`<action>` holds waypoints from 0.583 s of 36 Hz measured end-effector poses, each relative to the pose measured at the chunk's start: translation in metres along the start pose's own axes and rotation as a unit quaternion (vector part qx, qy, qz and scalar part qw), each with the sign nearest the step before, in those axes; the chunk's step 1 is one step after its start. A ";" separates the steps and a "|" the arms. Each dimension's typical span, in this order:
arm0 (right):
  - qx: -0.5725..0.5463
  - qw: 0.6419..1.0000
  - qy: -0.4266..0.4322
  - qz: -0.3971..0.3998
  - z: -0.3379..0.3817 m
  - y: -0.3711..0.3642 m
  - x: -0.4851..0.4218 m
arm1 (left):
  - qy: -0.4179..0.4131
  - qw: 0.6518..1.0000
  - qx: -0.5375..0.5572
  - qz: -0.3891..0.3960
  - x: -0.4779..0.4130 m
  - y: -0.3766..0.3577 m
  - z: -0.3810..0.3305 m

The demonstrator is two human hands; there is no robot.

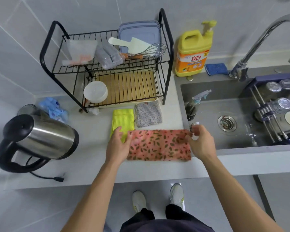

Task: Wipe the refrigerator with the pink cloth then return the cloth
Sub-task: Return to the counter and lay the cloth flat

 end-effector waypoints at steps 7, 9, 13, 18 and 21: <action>0.104 0.982 -0.140 0.075 -0.048 -0.025 0.016 | 0.102 0.985 -0.122 0.059 0.012 -0.028 0.037; 0.118 0.975 -0.162 0.097 -0.060 -0.031 0.023 | 0.121 0.980 -0.141 0.068 0.018 -0.035 0.046; 0.077 0.981 -0.165 0.065 -0.069 -0.042 0.030 | 0.147 0.977 -0.142 0.054 0.026 -0.041 0.055; -0.001 0.981 -0.185 0.057 -0.069 -0.048 0.029 | 0.143 0.987 -0.044 0.066 0.024 -0.050 0.063; -0.035 0.974 -0.219 0.049 -0.072 -0.041 0.027 | 0.176 0.979 -0.031 0.100 0.026 -0.050 0.072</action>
Point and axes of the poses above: each hand's wrist, its own x-axis away from the middle knuckle, its own y-axis out of the back of the hand, z = x × y, the point moved 4 cm from there along -x, towards the middle knuckle, and after that the axes turned 3 degrees about -y, right-handed, at the moved point
